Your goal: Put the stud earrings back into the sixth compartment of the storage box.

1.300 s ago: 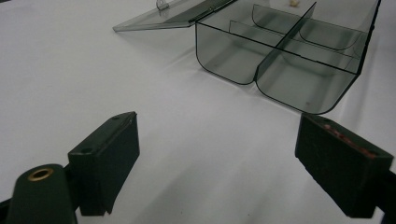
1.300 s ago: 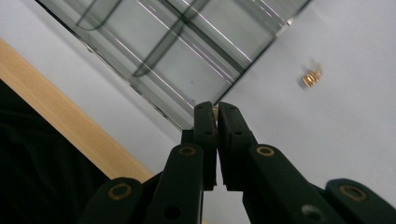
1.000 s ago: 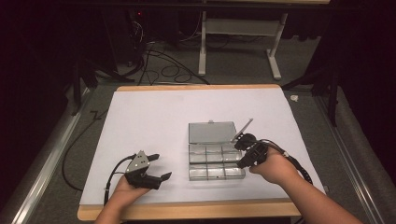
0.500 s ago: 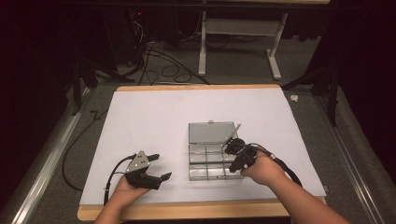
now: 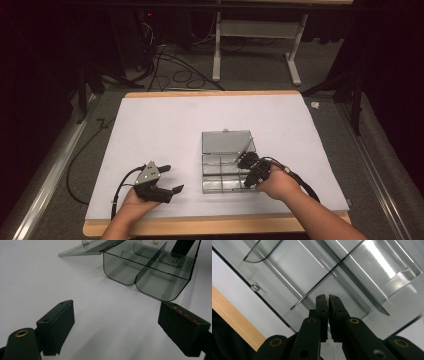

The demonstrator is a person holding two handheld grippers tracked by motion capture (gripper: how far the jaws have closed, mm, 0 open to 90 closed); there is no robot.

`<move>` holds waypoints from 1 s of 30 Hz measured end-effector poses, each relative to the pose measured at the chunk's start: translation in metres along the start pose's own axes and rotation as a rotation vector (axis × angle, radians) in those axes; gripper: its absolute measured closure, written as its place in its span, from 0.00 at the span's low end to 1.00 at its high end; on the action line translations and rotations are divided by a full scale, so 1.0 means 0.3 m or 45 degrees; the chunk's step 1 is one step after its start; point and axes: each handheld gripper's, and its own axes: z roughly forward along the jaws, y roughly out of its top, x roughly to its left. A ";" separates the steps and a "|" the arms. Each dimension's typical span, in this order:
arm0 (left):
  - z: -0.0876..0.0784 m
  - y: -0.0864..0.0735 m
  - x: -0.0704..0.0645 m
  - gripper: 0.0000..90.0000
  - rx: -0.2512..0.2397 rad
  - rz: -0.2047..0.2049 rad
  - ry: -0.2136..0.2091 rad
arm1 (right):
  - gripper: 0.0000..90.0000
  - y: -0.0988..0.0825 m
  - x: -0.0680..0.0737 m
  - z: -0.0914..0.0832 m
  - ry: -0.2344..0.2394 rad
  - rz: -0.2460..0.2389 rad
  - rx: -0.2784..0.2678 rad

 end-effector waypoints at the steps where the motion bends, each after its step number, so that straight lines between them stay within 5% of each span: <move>1: 0.000 0.000 0.000 0.16 0.000 0.000 -0.001 | 0.97 0.001 -0.005 0.001 0.002 -0.019 -0.012; 6: 0.000 0.000 0.000 0.16 0.001 0.000 -0.003 | 0.93 -0.002 -0.009 -0.024 0.006 -0.020 -0.049; 10: 0.000 0.000 -0.001 0.16 0.002 0.001 -0.001 | 0.92 -0.010 -0.005 -0.081 0.002 0.041 -0.079; 16: 0.000 0.001 0.000 0.16 0.007 0.003 -0.002 | 0.93 -0.055 -0.071 -0.170 -0.054 0.081 -0.125; 30: 0.001 0.001 -0.001 0.16 0.010 0.003 -0.002 | 0.93 -0.155 -0.209 -0.114 -0.077 0.206 -0.089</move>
